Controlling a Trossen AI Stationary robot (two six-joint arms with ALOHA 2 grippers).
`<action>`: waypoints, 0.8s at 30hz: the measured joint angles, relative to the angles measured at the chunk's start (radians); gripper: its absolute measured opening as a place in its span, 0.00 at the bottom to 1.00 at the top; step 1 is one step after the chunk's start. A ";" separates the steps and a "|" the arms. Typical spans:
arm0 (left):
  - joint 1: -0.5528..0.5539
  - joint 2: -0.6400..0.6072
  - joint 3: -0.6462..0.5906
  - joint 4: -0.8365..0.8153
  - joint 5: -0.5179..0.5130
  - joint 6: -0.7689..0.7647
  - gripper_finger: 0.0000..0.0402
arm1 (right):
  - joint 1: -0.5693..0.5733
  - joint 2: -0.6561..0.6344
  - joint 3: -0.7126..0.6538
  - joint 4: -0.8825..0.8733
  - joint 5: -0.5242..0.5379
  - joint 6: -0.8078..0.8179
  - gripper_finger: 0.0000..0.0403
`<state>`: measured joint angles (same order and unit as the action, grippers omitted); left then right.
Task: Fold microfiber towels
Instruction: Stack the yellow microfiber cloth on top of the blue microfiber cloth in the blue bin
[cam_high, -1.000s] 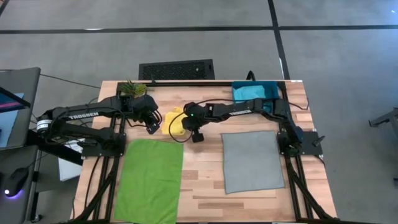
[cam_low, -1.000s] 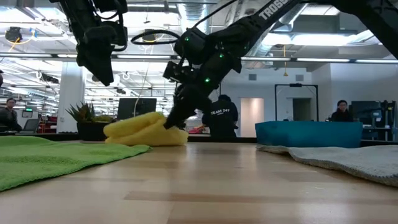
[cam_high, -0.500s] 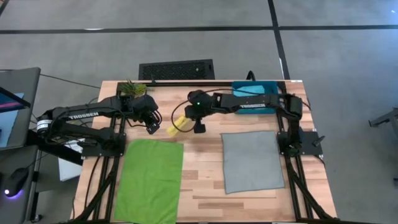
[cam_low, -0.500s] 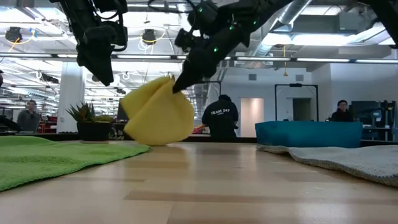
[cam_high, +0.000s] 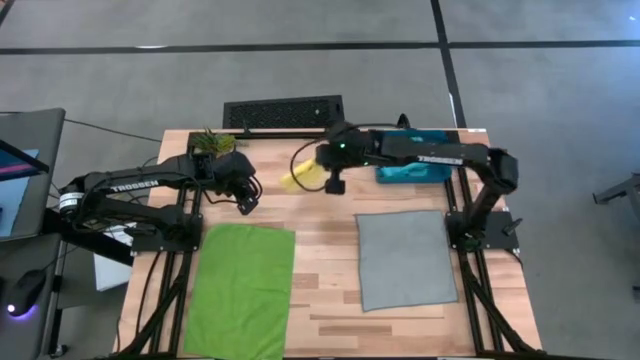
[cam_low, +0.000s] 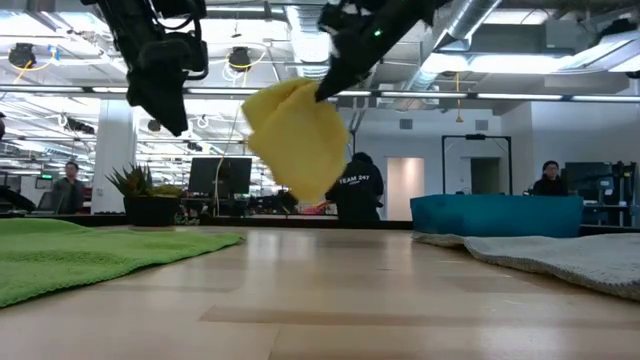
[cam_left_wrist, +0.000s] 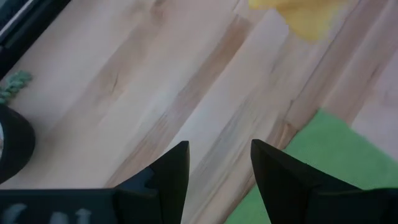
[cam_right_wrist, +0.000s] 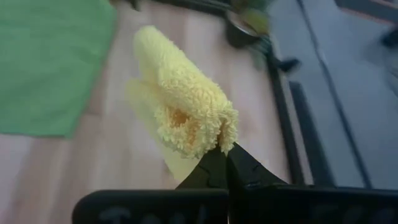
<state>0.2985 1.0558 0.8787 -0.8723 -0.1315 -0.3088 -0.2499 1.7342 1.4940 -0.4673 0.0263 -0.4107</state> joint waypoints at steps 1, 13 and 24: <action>0.000 0.000 0.000 0.017 0.000 -0.007 0.41 | -0.006 -0.018 0.000 -0.024 0.028 0.002 0.00; 0.000 0.000 0.000 0.181 0.000 0.018 0.41 | -0.093 -0.188 0.000 -0.362 0.228 0.102 0.00; 0.000 0.000 0.000 0.199 0.000 0.035 0.41 | -0.180 -0.290 0.000 -0.639 0.454 0.239 0.00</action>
<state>0.2988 1.0561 0.8787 -0.6732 -0.1314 -0.2737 -0.4294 1.4445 1.4940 -1.1064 0.4804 -0.1717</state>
